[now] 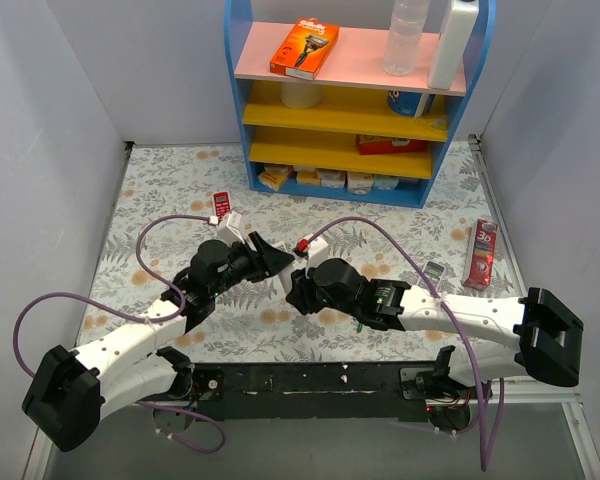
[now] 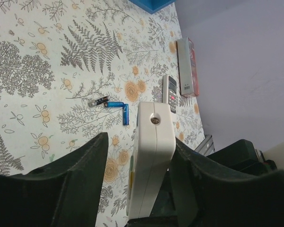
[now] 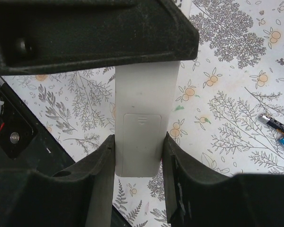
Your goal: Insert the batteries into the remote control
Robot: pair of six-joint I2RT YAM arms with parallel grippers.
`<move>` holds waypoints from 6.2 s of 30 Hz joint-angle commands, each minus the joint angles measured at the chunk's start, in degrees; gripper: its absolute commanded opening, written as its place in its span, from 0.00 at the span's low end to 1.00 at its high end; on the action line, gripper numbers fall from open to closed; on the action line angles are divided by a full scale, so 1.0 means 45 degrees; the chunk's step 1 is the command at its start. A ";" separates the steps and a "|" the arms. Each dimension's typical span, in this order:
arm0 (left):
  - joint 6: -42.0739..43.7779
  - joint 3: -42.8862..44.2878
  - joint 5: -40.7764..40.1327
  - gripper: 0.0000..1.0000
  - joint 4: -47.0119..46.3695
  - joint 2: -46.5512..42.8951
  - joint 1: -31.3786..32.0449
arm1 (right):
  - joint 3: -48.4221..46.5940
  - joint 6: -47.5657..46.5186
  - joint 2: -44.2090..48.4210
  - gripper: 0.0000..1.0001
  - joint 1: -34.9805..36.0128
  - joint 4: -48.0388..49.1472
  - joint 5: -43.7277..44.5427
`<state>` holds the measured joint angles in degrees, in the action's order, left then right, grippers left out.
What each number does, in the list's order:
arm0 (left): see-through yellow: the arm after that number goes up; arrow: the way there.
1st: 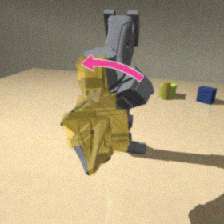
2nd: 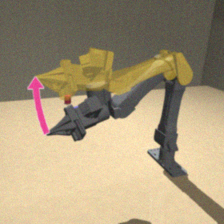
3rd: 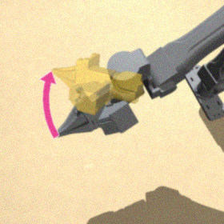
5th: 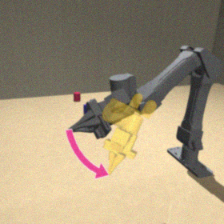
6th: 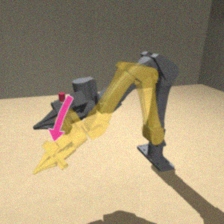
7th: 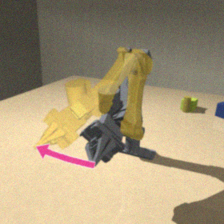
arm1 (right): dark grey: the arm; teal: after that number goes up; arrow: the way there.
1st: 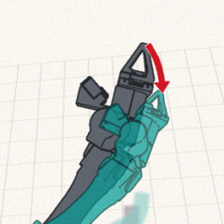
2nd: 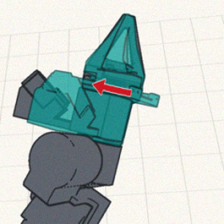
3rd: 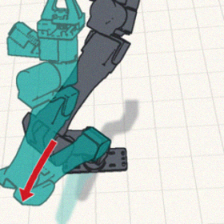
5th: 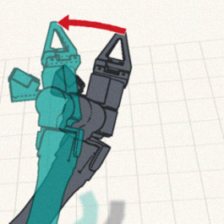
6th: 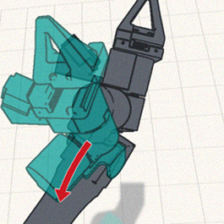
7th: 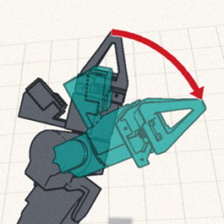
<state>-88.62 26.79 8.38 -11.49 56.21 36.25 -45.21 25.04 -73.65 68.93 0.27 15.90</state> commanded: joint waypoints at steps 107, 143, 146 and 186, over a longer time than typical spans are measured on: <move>-0.4389 -0.4507 -0.2662 0.00 -1.3853 0.0205 0.0050 | 0.4793 0.8499 0.0389 0.45 -0.0590 0.4548 0.2170; -0.4858 -0.5152 -0.1062 0.00 -1.6236 0.3155 -0.0985 | 0.3622 0.4925 0.3085 0.87 -0.1313 0.5564 0.0706; -0.4819 -0.5093 -0.0867 0.00 -1.6217 0.3096 -0.1005 | 0.3232 0.4905 0.2793 0.87 -0.1313 0.5584 0.0490; -0.4174 -0.4644 0.0598 0.00 -1.7233 0.2822 -0.0985 | 0.2059 0.6428 0.0448 0.72 -0.2231 0.4705 -0.1716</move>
<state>-108.20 4.14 10.13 -73.69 70.28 31.70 -34.52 53.58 -71.00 59.09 22.31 9.47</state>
